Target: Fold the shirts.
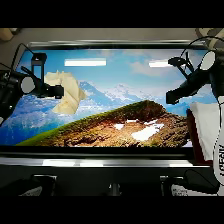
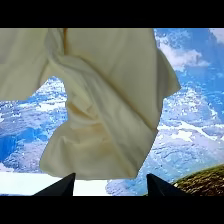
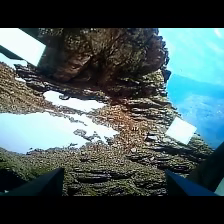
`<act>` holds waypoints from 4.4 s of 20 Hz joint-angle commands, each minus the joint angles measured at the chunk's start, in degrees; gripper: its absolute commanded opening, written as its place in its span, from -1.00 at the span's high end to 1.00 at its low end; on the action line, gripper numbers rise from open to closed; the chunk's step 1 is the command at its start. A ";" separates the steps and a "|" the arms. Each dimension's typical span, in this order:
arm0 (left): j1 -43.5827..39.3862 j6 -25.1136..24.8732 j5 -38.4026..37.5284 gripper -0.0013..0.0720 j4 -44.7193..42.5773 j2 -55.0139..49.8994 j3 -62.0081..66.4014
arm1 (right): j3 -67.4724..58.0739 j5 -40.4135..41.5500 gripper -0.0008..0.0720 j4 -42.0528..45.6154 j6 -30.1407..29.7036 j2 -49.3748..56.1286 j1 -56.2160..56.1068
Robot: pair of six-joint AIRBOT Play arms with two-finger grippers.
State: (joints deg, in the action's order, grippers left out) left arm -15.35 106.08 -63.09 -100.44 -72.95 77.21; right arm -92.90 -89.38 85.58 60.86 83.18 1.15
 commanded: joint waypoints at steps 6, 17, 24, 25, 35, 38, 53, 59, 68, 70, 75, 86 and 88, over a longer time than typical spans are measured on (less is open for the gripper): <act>-0.11 0.02 29.31 -0.50 1.51 -0.39 0.00 | -0.04 6.51 -0.93 0.00 -2.25 0.04 -0.04; 4.00 -2.08 23.96 -0.74 -1.05 -5.86 0.31 | -0.04 7.74 -0.85 -0.02 -2.64 0.04 -0.07; 16.37 4.00 3.34 -0.74 14.45 -25.90 12.90 | -0.04 8.35 -0.84 -1.42 -2.62 0.04 -0.07; 16.35 3.15 3.98 -0.74 15.96 -28.04 13.35 | -0.04 8.35 -0.84 -2.27 -2.62 0.04 -0.07; 13.77 -1.29 7.02 0.88 23.65 -30.84 15.65 | -0.11 11.91 -0.84 -7.43 -4.44 -0.79 -0.07; 11.89 -11.87 8.02 0.88 24.15 -22.03 19.85 | -0.13 15.21 -0.85 -7.30 -6.49 -4.81 -0.04; -29.18 7.34 23.98 0.88 19.67 -4.61 -4.28 | -0.11 26.10 -0.85 5.11 0.87 -36.50 -0.04; -29.40 -3.50 8.04 -0.99 17.33 -11.85 5.14 | -0.09 10.10 -0.85 4.46 0.81 -28.98 -0.04; 9.01 -7.96 -12.39 -0.98 16.59 -12.94 2.97 | 17.07 -1.11 -0.93 -18.25 -3.13 -7.28 -7.13; 13.27 -7.98 -6.40 -0.97 25.97 -13.18 -4.59 | 21.88 3.15 -0.94 -15.96 -3.26 -7.28 -12.72; 12.22 -7.89 8.79 -0.95 36.02 -14.32 -13.49 | 27.02 9.81 -0.97 -15.30 -2.56 -7.06 -19.17; 8.74 -10.03 16.24 -0.73 45.00 -20.63 -13.44 | 35.56 17.25 -0.97 -20.94 -1.33 -6.58 -19.21; 8.24 -10.03 16.22 -0.32 45.03 -21.31 -13.44 | 37.20 20.31 -0.97 -21.03 0.07 -6.58 -19.21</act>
State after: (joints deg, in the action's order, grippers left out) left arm -6.20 96.23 -47.55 -56.12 -93.14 63.92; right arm -57.89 -73.47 66.13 59.61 76.58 -17.98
